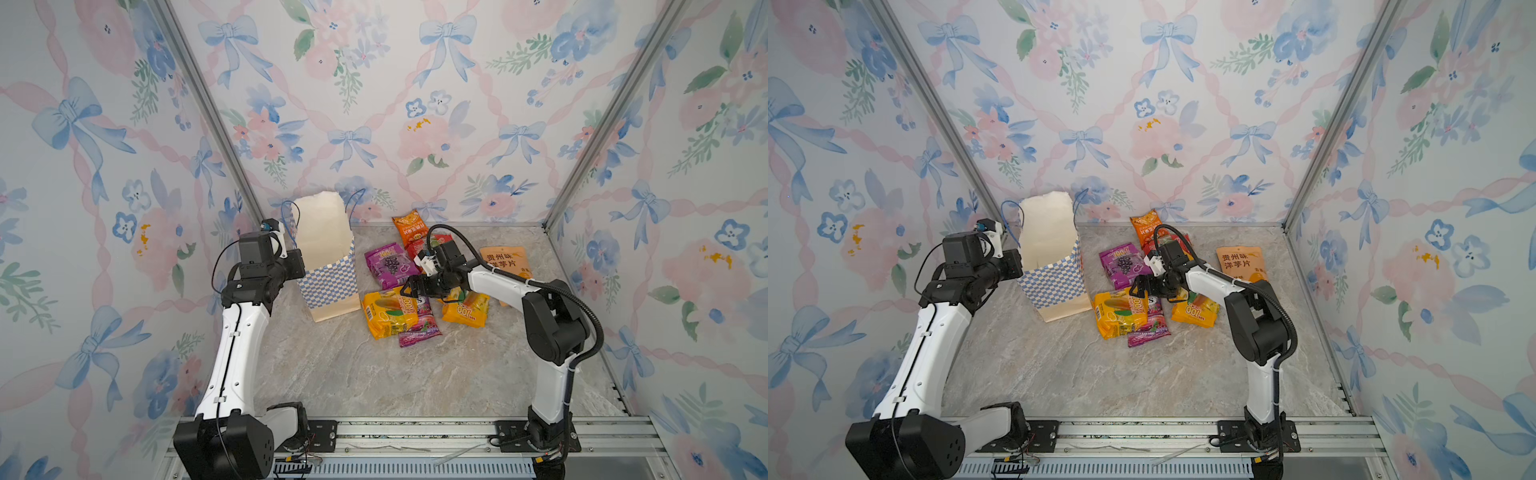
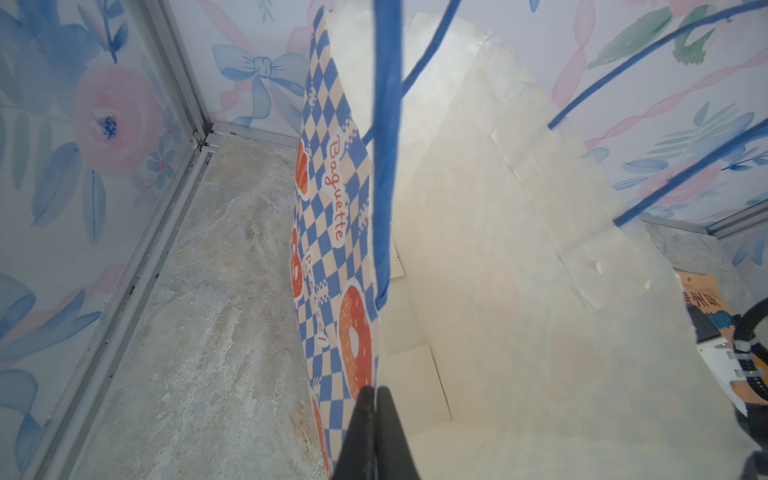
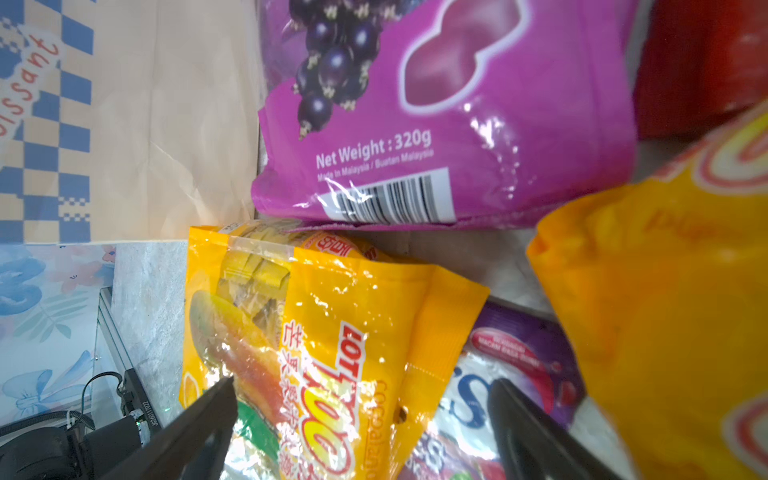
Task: Place the snacks into the paper bag
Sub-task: Pick up the snack at the center of the table.
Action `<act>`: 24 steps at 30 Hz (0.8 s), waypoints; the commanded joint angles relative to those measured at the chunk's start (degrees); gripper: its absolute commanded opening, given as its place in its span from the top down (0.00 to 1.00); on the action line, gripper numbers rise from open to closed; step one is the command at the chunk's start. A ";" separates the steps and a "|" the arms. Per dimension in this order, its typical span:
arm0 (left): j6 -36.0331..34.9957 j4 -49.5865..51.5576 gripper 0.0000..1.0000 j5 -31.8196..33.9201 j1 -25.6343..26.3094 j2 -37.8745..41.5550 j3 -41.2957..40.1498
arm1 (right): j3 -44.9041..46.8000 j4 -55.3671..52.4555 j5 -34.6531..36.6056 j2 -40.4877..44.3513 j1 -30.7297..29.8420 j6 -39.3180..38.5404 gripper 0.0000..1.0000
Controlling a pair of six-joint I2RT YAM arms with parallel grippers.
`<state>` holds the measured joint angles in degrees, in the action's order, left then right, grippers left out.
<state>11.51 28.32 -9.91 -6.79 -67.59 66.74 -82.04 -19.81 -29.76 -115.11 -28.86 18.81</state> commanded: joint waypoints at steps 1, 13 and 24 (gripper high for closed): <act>-1.95 -1.59 1.00 -0.38 -0.33 -0.41 -0.62 | -2.57 -1.90 -3.17 -3.26 -0.07 -1.98 0.03; -3.80 -2.04 1.00 -1.23 -0.60 -0.26 -1.11 | -3.57 0.95 -6.09 -8.56 -0.05 -0.94 0.04; -5.09 -2.02 1.00 -0.76 -0.86 1.05 -1.53 | -2.72 3.75 -10.97 -7.55 -2.03 -0.55 0.03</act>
<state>7.70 26.98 -10.31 -7.25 -67.66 66.11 -84.75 -16.14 -40.07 -121.86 -29.65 18.41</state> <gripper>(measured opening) 0.050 0.970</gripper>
